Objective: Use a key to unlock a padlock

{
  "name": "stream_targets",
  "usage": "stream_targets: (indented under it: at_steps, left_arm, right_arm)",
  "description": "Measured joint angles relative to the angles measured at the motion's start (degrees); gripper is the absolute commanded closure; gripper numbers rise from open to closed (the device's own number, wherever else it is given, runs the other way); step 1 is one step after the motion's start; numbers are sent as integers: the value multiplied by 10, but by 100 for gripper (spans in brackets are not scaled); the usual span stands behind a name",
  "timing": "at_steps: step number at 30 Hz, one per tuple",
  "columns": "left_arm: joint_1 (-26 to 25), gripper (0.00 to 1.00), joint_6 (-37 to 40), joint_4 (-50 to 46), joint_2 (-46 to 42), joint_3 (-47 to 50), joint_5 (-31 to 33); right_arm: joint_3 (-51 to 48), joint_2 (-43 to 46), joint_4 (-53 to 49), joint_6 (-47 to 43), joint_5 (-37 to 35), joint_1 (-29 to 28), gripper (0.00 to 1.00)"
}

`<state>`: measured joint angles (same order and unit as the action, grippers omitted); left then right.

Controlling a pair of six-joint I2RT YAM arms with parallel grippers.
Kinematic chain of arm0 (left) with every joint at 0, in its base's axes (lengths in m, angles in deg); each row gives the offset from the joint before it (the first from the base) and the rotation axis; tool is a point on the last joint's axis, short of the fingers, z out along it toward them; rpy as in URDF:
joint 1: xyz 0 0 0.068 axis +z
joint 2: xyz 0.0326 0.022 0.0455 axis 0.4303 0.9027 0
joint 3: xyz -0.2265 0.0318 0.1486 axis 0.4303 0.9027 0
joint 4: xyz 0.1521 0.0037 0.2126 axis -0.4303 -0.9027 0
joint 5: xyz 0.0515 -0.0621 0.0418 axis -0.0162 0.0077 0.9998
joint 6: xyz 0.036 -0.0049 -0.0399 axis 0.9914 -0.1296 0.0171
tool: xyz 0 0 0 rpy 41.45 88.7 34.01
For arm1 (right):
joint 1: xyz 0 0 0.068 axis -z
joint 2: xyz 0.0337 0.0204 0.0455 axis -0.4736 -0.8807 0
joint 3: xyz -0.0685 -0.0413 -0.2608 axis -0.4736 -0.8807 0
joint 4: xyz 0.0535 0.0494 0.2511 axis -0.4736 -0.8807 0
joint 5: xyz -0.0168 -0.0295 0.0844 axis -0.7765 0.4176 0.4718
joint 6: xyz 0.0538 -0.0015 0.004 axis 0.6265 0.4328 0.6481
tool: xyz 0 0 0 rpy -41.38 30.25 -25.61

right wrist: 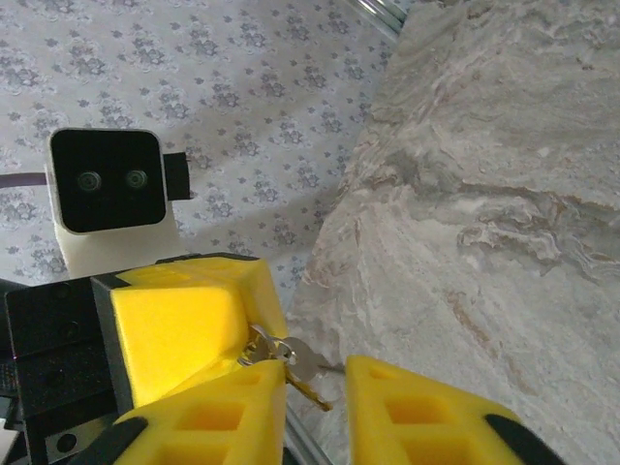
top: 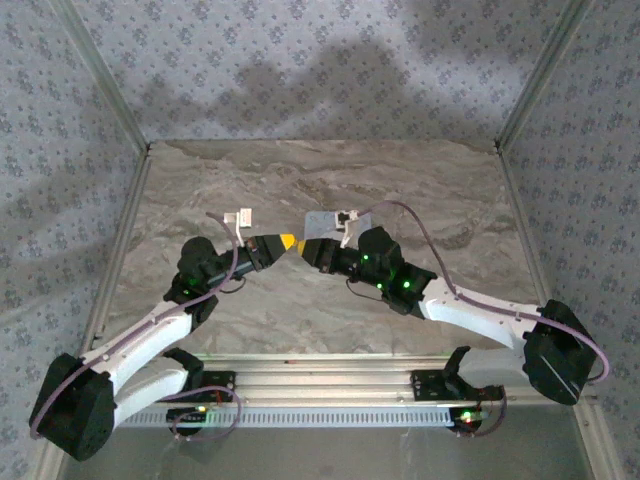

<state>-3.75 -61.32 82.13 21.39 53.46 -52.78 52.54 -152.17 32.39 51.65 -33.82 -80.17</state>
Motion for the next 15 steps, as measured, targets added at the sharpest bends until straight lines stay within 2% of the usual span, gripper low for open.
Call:
stream_targets:
  at_steps: [6, 14, 15]
  left_arm:
    - [7, 100, 0, -4, -6, 0, 7]
    - [7, 100, 8, -18, -13, 2, 4]
    - [6, 98, 16, -28, -17, 2, -2]
  right_arm:
    - [0, 0, 11, -2, 11, 0, 100]
    - [0, 12, -2, -28, 27, 2, 100]
    - [2, 19, -19, -38, 30, 2, 100]
